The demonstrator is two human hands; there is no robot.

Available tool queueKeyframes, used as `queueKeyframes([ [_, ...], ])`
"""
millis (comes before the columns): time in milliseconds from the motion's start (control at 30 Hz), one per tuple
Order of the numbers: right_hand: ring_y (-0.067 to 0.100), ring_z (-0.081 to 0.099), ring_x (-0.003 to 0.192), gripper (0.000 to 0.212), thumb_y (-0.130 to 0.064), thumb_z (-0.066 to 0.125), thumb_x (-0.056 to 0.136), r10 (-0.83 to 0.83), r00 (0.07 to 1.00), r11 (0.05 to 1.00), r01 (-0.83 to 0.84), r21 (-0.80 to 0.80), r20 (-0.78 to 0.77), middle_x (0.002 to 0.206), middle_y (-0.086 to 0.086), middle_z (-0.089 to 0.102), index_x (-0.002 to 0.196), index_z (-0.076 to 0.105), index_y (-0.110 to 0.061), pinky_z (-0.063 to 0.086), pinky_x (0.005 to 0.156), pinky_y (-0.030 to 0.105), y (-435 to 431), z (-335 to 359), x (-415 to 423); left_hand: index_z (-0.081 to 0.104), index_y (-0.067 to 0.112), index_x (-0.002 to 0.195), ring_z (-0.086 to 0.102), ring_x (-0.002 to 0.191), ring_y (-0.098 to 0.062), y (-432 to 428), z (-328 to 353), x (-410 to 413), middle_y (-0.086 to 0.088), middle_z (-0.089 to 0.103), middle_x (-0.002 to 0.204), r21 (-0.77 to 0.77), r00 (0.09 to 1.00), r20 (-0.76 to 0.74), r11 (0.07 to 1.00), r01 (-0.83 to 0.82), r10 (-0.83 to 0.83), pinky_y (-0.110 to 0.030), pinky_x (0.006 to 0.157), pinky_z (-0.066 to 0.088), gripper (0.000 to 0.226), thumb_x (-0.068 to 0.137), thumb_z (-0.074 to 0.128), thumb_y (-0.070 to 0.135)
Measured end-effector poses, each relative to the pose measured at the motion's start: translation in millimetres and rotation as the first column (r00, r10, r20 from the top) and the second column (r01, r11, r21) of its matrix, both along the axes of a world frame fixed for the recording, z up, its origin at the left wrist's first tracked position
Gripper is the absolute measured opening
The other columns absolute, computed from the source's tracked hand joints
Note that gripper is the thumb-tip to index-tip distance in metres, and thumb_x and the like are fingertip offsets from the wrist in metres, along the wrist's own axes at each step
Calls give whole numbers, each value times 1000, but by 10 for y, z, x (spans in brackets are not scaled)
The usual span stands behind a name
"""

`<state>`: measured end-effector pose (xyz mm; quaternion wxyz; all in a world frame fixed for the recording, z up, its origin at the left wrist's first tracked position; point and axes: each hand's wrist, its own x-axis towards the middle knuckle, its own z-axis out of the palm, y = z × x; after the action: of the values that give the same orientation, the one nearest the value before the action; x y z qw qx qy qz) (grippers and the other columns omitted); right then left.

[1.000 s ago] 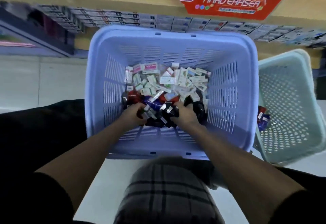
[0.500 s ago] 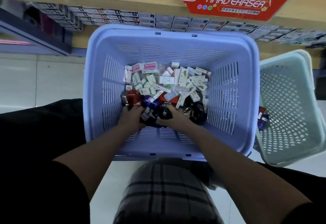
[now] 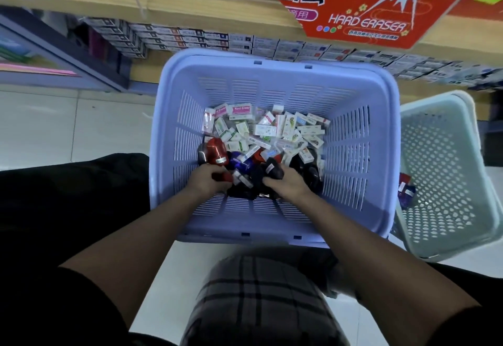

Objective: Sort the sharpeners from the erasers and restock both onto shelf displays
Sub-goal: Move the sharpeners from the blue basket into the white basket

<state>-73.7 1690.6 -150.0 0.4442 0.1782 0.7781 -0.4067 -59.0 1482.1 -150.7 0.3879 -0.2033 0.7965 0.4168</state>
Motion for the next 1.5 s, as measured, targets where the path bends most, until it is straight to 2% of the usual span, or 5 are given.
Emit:
queueKeyframes([
  [167,14,58,67,28,-19,62,91,-335,942,922,330,-201,9,101,6,61,115,49,-16,54,71,37,87,476,-53,58,9,123,64,101,-36,156,457,-116,-20,62,120,207,966,30,944,-257,256,-48,94,49,49,77,74,12],
  [667,8,62,49,6,-12,60,91,-879,388,464,831,-307,-279,77,2,64,92,56,-16,51,47,22,2377,1449,477,56,11,114,64,82,-3,2621,1531,-704,-2,61,109,454,909,-403,840,296,-103,-17,77,51,27,88,64,14],
  [1067,22,56,89,46,-12,68,84,-849,518,523,852,-31,-102,107,8,61,126,50,-15,47,73,27,2578,-59,329,41,11,133,53,112,-30,3413,745,-923,-9,35,137,-479,278,-310,401,780,-909,-41,88,46,57,87,65,33],
  [1300,18,56,80,29,-1,56,89,-806,490,541,837,-77,-333,98,1,58,117,59,-8,50,65,13,2532,531,216,52,10,128,48,114,-10,2743,1296,-812,0,48,130,-185,369,-780,749,637,-506,-24,97,37,38,91,60,18],
  [1500,7,61,71,24,-1,49,93,-672,493,735,533,-418,-552,84,1,65,89,62,-20,46,66,16,1865,1589,-19,60,5,109,53,96,-10,1479,1244,-685,-6,56,108,-111,633,-702,927,357,-328,-12,81,34,19,90,61,9],
])
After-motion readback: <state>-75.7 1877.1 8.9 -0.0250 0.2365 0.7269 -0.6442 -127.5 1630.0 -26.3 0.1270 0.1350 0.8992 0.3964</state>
